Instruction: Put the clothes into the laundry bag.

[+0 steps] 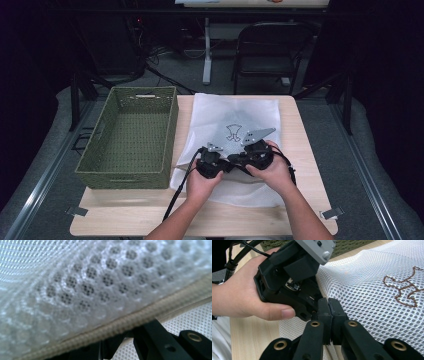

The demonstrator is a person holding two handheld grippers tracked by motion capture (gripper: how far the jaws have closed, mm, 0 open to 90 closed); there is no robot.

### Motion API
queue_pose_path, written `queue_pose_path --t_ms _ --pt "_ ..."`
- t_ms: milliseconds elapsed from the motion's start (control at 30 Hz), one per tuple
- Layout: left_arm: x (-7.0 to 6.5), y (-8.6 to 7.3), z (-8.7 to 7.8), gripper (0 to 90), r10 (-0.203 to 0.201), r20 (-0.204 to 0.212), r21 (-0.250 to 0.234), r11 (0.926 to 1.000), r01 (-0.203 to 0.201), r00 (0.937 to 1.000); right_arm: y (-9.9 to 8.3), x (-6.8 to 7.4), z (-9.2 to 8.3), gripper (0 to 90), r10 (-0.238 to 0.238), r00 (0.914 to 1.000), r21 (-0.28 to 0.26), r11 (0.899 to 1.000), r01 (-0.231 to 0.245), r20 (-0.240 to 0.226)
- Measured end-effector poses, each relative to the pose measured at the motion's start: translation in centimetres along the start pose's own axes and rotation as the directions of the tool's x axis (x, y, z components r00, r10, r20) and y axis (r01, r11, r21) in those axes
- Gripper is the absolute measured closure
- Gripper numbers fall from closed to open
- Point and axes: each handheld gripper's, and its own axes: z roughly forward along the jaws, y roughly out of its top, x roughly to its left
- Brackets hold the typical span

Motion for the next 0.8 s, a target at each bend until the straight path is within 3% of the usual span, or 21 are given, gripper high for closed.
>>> queue_pose_path --t_ms 267,467,800 --pt "0.3 0.0 0.6 80.8 -0.012 -0.005 -0.02 0.9997 0.012 0.9999 0.0 -0.1 0.1 89.4 0.004 1.0 0.004 1.0 -0.004 -0.003" --pt "0.7 -0.2 1.3 80.2 -0.045 -0.004 -0.018 0.9988 0.045 0.999 -0.3 -0.3 0.4 89.5 0.016 0.9998 0.013 1.0 -0.016 -0.008" --pt "0.9 -0.5 1.2 72.8 -0.035 -0.01 -0.007 0.9994 0.035 0.9993 -0.4 -0.4 0.3 89.4 0.016 0.9999 0.014 1.0 -0.016 -0.004"
